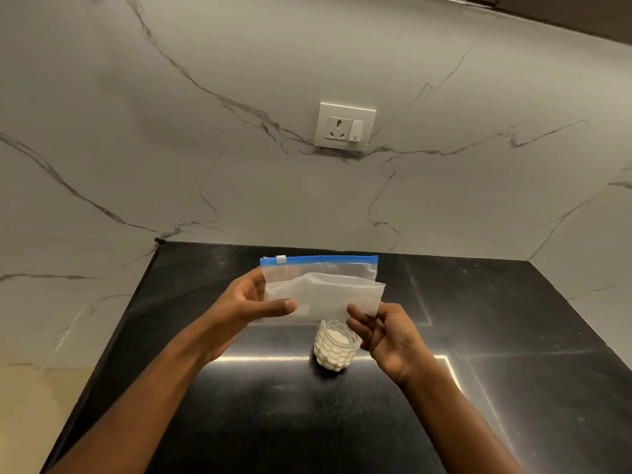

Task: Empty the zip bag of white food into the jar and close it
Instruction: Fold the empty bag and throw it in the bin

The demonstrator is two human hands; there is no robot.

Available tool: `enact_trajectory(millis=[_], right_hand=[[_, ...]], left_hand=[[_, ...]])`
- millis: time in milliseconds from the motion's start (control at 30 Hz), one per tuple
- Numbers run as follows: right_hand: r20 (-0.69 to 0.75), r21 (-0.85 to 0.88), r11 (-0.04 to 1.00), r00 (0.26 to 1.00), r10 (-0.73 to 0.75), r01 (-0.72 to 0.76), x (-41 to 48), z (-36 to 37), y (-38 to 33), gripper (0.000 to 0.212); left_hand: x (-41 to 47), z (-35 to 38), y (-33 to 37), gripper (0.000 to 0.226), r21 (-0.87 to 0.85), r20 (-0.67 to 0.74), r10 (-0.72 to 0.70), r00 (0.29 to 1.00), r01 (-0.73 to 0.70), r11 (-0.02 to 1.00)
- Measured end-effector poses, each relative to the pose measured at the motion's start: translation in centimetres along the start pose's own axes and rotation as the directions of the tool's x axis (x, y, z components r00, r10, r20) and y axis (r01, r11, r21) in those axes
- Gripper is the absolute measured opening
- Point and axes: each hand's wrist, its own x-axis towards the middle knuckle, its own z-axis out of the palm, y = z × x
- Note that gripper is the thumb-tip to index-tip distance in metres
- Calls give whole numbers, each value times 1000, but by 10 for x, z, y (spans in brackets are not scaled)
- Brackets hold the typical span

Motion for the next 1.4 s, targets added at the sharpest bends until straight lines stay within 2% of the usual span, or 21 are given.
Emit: enact_trajectory(millis=[33, 133, 167, 300, 367, 467, 533, 633, 733, 800, 900, 1000, 1067, 1133, 1167, 1233, 1333, 1400], right_hand=[[9, -9, 1000, 1000, 4, -4, -1, 1, 2, 22], [45, -13, 998, 998, -53, 54, -1, 4, 3, 36], [69, 2, 995, 992, -101, 101, -1, 4, 2, 45], [227, -73, 953, 935, -272, 295, -7, 3, 10, 60], [273, -129, 921, 906, -324, 368, -8, 8, 23, 66], [298, -91, 915, 888, -351, 392, -11, 30, 33, 92], [216, -36, 917, 899, -382, 398, -10, 44, 30, 86], [77, 6, 891, 889, -452, 453, 1, 50, 28, 59], [26, -77, 840, 844, -536, 537, 8, 49, 32, 50], [48, -239, 726, 755, -654, 644, 14, 45, 37, 33], [224, -439, 444, 573, -788, 782, 19, 41, 42, 18], [419, -605, 89, 412, -809, 791, 22, 38, 45, 51], [526, -688, -156, 338, -780, 709, 24, 33, 44, 54], [599, -709, -338, 275, -752, 619, 27, 30, 43, 52], [626, -706, -404, 247, -739, 581, 28, 29, 43, 50], [682, -684, -507, 215, -699, 525, 31, 28, 44, 54], [750, -644, -619, 213, -626, 449, 35, 27, 42, 68], [791, -603, -675, 207, -576, 426, 37, 27, 39, 73]], left_hand=[[1, 3, 1, 92, 7, -44, 25, 999, -25, 1000], [6, 16, 2, 48, -22, -184, 94, 978, -100, 995], [8, 19, 2, 42, -66, -225, 90, 970, -107, 992], [12, 31, 4, 41, -273, -325, 18, 946, -112, 956], [11, 38, 3, 41, -310, -322, -6, 947, -100, 945], [8, 54, -6, 36, -315, -260, -37, 965, -49, 948], [6, 62, -11, 34, -337, -243, -51, 969, -35, 941], [5, 64, -11, 34, -378, -263, -79, 962, -28, 925], [6, 65, -10, 37, -373, -271, -90, 958, -18, 928], [7, 67, -11, 37, -377, -283, -105, 953, -10, 926], [9, 71, -10, 33, -372, -303, -115, 946, -7, 928], [11, 76, -8, 40, -269, -329, -88, 940, -4, 963], [11, 78, -8, 40, -241, -332, -87, 939, 5, 971], [11, 79, -9, 30, -264, -323, -106, 940, 18, 964], [11, 80, -9, 24, -280, -317, -117, 941, 25, 960], [9, 80, -10, 26, -330, -308, -140, 941, 32, 943], [8, 78, -6, 45, -461, -283, -207, 937, 56, 885], [7, 75, -2, 63, -458, -232, -210, 950, 84, 885]])
